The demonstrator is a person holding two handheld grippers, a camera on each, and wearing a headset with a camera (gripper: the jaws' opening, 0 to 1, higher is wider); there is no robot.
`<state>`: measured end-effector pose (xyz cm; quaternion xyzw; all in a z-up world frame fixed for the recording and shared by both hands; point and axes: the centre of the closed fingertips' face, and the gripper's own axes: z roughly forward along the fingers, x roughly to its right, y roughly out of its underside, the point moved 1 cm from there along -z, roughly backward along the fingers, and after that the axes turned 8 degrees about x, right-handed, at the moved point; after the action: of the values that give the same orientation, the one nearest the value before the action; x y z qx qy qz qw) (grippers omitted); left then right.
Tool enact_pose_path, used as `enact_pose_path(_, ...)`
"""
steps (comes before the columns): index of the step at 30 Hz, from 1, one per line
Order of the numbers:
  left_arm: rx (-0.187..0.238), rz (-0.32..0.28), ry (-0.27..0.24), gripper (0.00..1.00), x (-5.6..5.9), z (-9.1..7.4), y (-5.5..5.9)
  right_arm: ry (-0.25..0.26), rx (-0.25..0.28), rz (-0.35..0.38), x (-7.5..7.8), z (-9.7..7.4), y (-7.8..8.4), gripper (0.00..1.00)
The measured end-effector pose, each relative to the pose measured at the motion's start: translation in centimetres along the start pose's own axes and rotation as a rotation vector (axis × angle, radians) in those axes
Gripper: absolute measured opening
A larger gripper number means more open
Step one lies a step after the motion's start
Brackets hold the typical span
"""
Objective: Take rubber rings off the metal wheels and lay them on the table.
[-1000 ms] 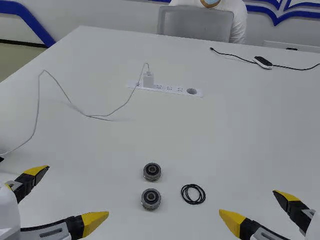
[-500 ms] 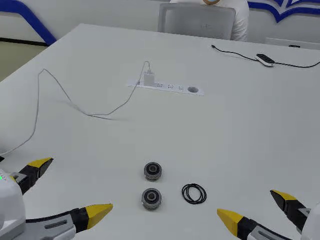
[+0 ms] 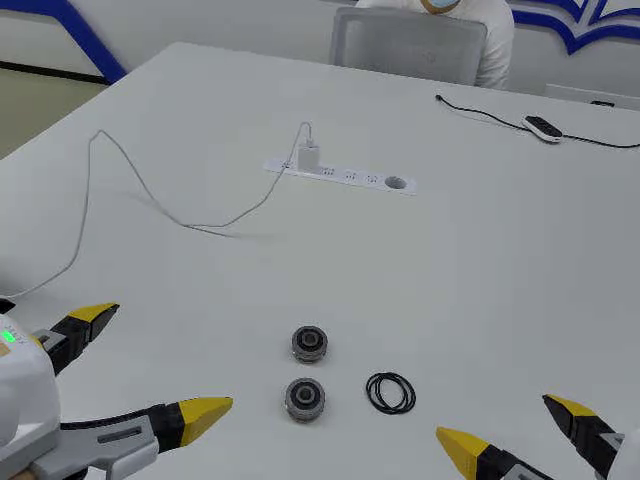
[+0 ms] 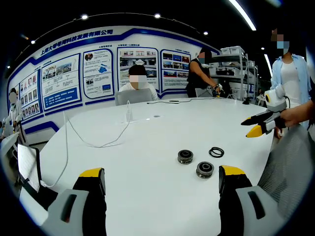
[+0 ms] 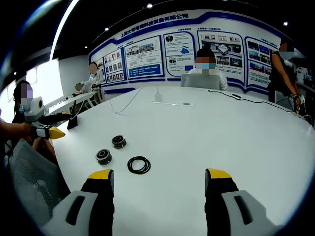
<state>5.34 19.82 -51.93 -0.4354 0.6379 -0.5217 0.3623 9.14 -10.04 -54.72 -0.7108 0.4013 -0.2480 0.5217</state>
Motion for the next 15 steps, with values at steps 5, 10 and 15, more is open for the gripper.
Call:
enact_pose_path(5, -0.008, -0.006, 0.003, 0.97, -0.05, 0.12, 0.18, -0.009, -0.007, 0.005, -0.46, 0.19, -0.01, 0.76)
enact_pose_path(10, -0.009, -0.004, 0.008, 0.97, 0.06, 0.21, 0.23, -0.01, -0.01, 0.003, -0.49, 0.27, 0.06, 0.76)
enact_pose_path(15, -0.015, -0.007, 0.009, 0.97, -0.02, 0.3, 0.34, -0.005, -0.005, -0.003, -0.34, 0.21, -0.05, 0.76)
